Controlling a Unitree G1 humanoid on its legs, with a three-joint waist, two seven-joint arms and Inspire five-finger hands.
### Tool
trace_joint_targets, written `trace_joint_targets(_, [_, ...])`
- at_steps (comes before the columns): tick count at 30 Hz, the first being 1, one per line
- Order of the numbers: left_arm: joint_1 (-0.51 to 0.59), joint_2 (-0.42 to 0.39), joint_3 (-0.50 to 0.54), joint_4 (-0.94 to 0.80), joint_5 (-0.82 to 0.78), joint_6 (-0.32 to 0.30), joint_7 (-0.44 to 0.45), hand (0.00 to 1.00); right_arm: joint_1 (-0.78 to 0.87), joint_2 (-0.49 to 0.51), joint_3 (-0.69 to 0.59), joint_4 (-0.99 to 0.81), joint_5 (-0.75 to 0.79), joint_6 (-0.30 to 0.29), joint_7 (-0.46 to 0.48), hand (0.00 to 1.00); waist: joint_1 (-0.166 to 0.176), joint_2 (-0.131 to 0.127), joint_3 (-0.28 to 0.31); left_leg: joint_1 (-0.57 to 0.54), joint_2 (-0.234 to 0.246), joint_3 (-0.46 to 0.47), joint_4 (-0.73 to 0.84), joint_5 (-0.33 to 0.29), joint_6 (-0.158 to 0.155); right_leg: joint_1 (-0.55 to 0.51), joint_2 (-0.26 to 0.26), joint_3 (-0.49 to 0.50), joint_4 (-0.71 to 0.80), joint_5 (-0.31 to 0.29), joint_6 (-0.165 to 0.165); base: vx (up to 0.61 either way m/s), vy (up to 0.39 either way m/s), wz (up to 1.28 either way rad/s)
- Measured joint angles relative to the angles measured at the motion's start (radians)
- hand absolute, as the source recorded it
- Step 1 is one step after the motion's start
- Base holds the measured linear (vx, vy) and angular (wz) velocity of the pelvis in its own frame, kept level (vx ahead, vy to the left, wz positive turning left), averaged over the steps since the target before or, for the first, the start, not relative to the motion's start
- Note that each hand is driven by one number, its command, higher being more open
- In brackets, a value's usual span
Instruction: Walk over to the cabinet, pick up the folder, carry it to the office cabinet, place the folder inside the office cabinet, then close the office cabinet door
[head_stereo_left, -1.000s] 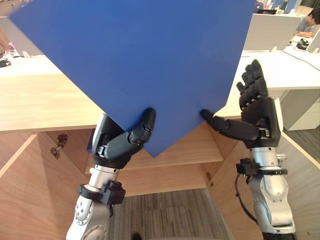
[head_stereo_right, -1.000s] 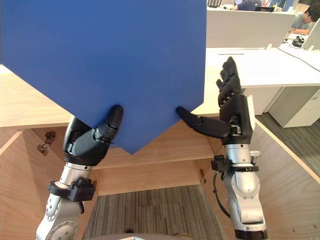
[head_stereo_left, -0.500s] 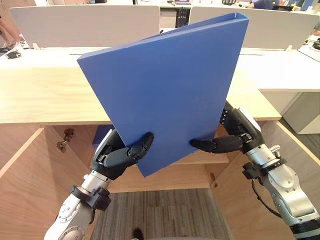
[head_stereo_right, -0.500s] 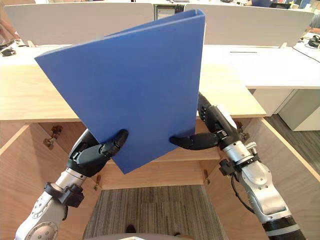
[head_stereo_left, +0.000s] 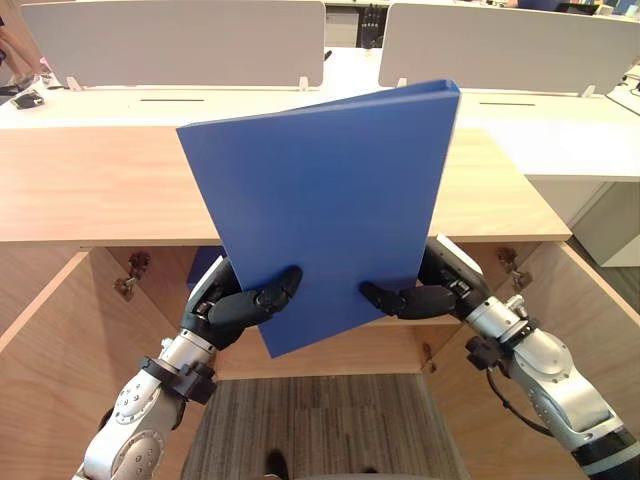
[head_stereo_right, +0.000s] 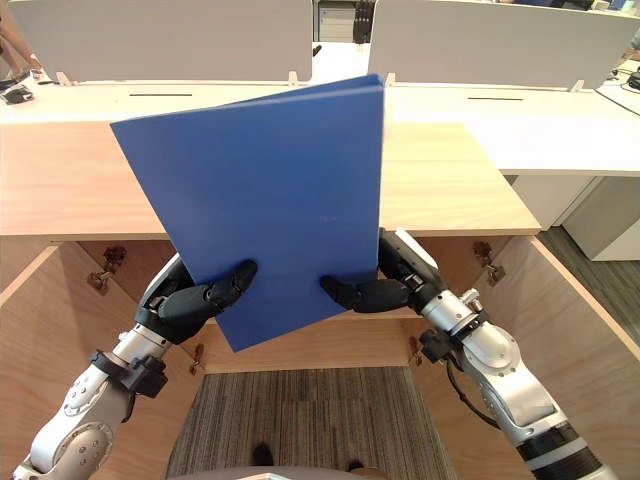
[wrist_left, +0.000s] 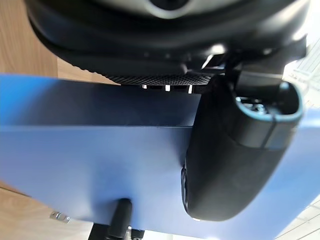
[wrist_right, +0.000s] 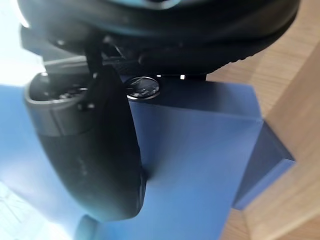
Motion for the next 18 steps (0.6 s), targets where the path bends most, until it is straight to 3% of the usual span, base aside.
trace_joint_targets(4, [0.000, -0.151, 0.082, -0.001, 0.165, -0.005, 0.037, 1.00, -0.002, 0.128, -0.013, -0.005, -0.061, -0.005, -0.010, 0.00, 0.001, 0.002, -0.010, -0.010, 0.000, -0.008, 0.000, 0.004, 0.000, -0.006, 0.000, -0.008, 0.003, -0.002, -0.003, -0.01, 0.004, 0.06])
trace_joint_targets(7, [-0.001, -0.362, 0.142, -0.020, 0.441, -0.056, 0.158, 1.00, 0.004, 0.267, -0.030, -0.018, -0.190, -0.011, -0.023, 0.00, 0.010, 0.002, -0.010, -0.020, -0.001, -0.025, 0.000, 0.009, 0.000, -0.009, 0.000, -0.025, 0.004, -0.003, -0.004, -0.01, 0.003, 0.15])
trace_joint_targets(9, [0.002, -0.434, 0.171, -0.021, 0.536, -0.083, 0.214, 1.00, 0.010, 0.315, -0.033, -0.029, -0.247, -0.013, -0.048, 0.00, 0.014, 0.002, -0.011, -0.027, -0.002, -0.038, 0.000, 0.011, 0.001, -0.009, 0.000, -0.037, 0.004, -0.007, -0.012, -0.01, 0.003, 0.19])
trace_joint_targets(13, [0.041, -0.528, 0.263, -0.022, 0.679, -0.124, 0.346, 1.00, 0.031, 0.386, -0.080, -0.029, -0.349, -0.014, -0.125, 0.00, 0.030, 0.002, -0.011, -0.037, -0.004, -0.055, 0.000, 0.010, -0.005, -0.009, -0.001, -0.056, 0.004, -0.010, -0.016, 0.00, 0.008, 0.15])
trace_joint_targets(18, [0.126, -0.595, 0.343, -0.003, 0.705, -0.126, 0.426, 1.00, 0.060, 0.422, -0.112, -0.029, -0.409, -0.014, -0.172, 0.00, 0.037, 0.002, -0.010, -0.045, -0.006, -0.071, 0.000, 0.011, -0.007, -0.009, -0.002, -0.076, 0.005, -0.015, -0.020, 0.01, 0.002, 0.09])
